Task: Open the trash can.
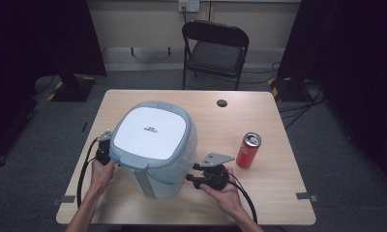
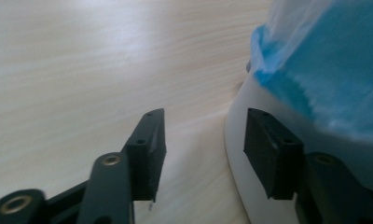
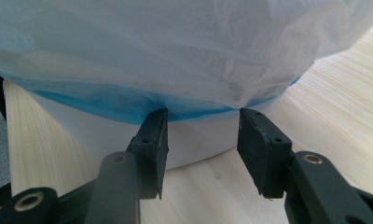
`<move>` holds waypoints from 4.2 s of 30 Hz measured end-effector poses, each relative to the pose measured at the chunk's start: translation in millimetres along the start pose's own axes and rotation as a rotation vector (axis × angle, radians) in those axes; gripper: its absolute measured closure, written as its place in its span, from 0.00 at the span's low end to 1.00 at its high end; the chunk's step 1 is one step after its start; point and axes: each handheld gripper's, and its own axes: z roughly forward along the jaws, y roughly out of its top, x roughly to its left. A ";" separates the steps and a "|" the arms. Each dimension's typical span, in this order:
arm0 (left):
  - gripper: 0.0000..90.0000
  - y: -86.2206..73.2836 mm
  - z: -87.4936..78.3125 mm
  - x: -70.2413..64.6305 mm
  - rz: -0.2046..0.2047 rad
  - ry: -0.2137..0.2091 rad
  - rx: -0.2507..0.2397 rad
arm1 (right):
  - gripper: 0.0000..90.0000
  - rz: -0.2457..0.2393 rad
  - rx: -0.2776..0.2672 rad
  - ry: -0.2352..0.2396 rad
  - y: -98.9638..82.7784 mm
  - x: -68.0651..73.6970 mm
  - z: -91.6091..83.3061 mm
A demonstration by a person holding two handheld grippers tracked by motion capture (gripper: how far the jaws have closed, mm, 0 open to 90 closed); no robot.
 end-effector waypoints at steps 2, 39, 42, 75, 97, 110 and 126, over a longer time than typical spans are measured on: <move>0.55 8.9 4.8 -1.7 0.006 -0.018 -0.017 | 0.59 0.004 -0.003 -0.001 -3.0 1.3 -4.5; 0.36 -49.8 -64.8 -40.4 0.015 -0.112 -0.038 | 0.57 0.149 0.011 -0.211 -14.0 -44.8 -20.5; 0.36 -50.1 -66.4 -52.3 0.040 -0.151 -0.041 | 0.57 0.161 0.005 -0.218 -13.0 -50.9 -16.5; 0.40 -30.5 -45.4 -45.7 0.050 -0.024 -0.038 | 0.67 0.140 0.017 -0.178 -4.1 -53.2 1.6; 0.43 6.6 0.3 -12.8 0.049 0.045 -0.002 | 0.64 0.130 0.015 -0.292 -2.7 -89.4 38.0; 0.40 -32.2 -36.9 -26.1 0.009 -0.035 0.018 | 0.69 0.102 -0.001 -0.133 -0.9 -56.9 48.4; 0.39 -34.9 -24.0 -15.2 -0.006 0.024 0.073 | 0.64 0.082 0.037 -0.192 2.1 -52.2 48.0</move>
